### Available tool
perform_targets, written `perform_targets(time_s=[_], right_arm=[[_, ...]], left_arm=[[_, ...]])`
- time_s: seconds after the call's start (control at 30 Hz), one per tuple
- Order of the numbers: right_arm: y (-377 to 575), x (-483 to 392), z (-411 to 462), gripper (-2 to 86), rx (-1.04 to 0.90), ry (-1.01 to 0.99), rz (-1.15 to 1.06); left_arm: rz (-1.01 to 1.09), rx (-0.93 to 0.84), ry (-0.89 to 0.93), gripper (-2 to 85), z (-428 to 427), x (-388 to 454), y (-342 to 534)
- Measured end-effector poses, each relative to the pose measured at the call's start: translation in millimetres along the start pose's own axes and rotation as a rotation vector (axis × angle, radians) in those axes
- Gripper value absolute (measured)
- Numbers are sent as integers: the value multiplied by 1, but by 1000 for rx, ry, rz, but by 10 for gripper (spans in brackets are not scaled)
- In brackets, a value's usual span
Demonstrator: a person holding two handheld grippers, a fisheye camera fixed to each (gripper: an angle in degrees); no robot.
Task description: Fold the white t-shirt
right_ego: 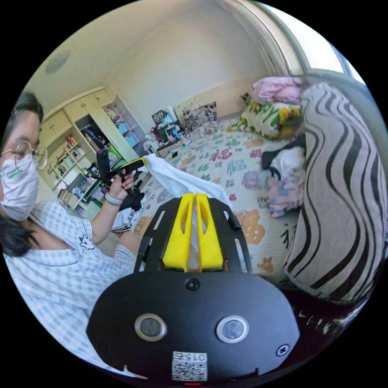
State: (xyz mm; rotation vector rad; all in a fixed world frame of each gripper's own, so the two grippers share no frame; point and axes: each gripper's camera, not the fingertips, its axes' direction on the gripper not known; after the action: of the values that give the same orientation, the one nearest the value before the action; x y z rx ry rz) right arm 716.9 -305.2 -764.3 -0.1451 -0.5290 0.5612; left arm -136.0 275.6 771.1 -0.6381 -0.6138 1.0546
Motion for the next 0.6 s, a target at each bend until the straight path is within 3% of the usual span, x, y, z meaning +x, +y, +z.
perform_targets(time_s=[0.37,0.5,0.6], right_arm=[[2,-279,-145,-2,454,169,-574],[26,-341,-158,-4,604,240,-672],[34,-372,-166,-5,684,261,-733]], left_arm=[[76,594,-233,-6,-233,125,-53],[78,830,-356,-6,-294,174,-43],[127,889,-468,-6,-326,199,-48]])
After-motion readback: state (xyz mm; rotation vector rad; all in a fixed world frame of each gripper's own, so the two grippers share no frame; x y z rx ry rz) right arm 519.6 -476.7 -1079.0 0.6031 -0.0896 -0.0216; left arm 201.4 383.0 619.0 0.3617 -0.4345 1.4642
